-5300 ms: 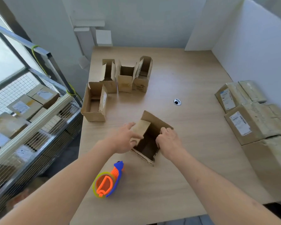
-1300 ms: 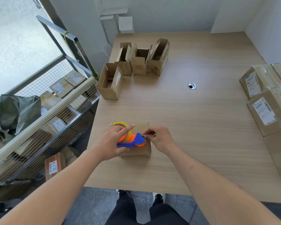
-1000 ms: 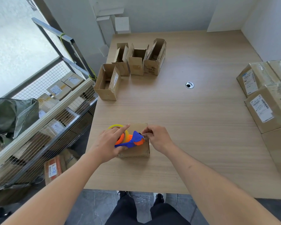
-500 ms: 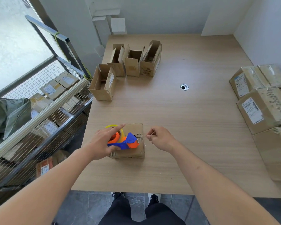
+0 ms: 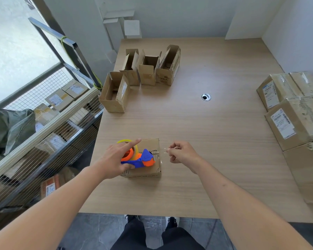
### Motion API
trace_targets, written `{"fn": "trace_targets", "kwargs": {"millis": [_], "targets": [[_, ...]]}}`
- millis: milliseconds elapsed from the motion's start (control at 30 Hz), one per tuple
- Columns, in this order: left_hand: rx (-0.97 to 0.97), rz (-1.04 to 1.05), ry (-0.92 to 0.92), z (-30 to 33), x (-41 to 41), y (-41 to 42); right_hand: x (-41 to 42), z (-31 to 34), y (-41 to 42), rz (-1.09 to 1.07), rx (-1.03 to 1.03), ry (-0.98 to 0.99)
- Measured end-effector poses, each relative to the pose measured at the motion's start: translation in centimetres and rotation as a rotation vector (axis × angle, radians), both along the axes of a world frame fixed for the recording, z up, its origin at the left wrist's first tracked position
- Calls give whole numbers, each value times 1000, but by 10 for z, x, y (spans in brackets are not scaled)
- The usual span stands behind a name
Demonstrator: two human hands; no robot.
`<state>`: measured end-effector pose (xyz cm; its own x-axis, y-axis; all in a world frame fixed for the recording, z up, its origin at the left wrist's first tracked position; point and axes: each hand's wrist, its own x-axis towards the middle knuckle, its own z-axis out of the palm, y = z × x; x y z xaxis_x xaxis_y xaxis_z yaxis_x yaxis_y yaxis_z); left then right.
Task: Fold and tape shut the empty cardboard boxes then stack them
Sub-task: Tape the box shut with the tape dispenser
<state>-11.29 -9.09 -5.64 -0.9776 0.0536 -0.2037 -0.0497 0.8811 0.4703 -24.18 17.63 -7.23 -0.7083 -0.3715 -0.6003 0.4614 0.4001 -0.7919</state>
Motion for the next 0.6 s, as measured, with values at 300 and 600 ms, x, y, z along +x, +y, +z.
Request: {"fn": "trace_targets", "kwargs": {"millis": [300, 600], "targets": [[1, -17, -9, 2, -1, -1, -4, -23, -6, -13, 17, -122], [27, -17, -1, 1, -2, 0, 6, -52, -17, -40, 21, -114]]}}
